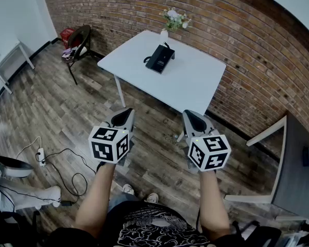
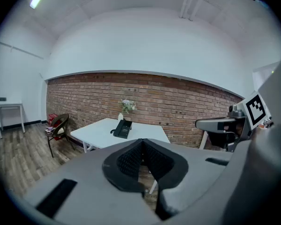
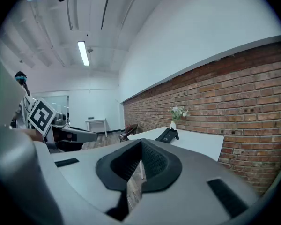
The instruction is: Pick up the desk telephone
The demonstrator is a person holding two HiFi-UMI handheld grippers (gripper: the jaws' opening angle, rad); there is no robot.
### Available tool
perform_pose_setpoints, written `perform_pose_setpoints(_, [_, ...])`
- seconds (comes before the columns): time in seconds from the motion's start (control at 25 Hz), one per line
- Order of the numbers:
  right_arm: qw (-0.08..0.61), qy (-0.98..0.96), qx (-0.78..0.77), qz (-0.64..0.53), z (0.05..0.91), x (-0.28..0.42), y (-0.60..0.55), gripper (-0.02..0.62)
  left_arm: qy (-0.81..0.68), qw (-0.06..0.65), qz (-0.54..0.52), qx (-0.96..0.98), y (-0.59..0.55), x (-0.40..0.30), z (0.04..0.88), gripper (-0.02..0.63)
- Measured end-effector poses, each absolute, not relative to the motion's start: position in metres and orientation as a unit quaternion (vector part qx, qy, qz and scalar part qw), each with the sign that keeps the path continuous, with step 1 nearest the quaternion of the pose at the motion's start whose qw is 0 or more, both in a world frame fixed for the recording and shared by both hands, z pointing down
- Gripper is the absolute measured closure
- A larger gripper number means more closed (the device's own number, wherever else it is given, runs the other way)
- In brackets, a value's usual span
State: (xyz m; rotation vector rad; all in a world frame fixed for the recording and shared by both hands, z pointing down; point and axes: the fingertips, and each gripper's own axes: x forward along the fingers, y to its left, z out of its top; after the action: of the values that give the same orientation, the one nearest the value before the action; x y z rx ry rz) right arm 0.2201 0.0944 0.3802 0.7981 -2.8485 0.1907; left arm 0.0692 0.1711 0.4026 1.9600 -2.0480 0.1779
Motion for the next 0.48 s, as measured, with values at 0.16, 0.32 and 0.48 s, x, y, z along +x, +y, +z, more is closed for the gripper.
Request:
perform_pose_setpoints(0.16, [0.084, -0.957, 0.269, 0.063, 0.381, 0.217, 0.088, 0.592, -0.713, 0.151, 0.061, 0.682, 0.163, 0.067, 0.404, 0.600])
perform_pose_setpoints(0.32, [0.085, -0.957, 0.269, 0.067, 0.385, 0.215, 0.081, 0.592, -0.715, 0.154, 0.058, 0.680, 0.155, 0.063, 0.406, 0.600])
perform_pose_setpoints(0.48, [0.086, -0.957, 0.266, 0.072, 0.389, 0.204, 0.069, 0.592, -0.715, 0.154, 0.052, 0.680, 0.142, 0.053, 0.406, 0.600])
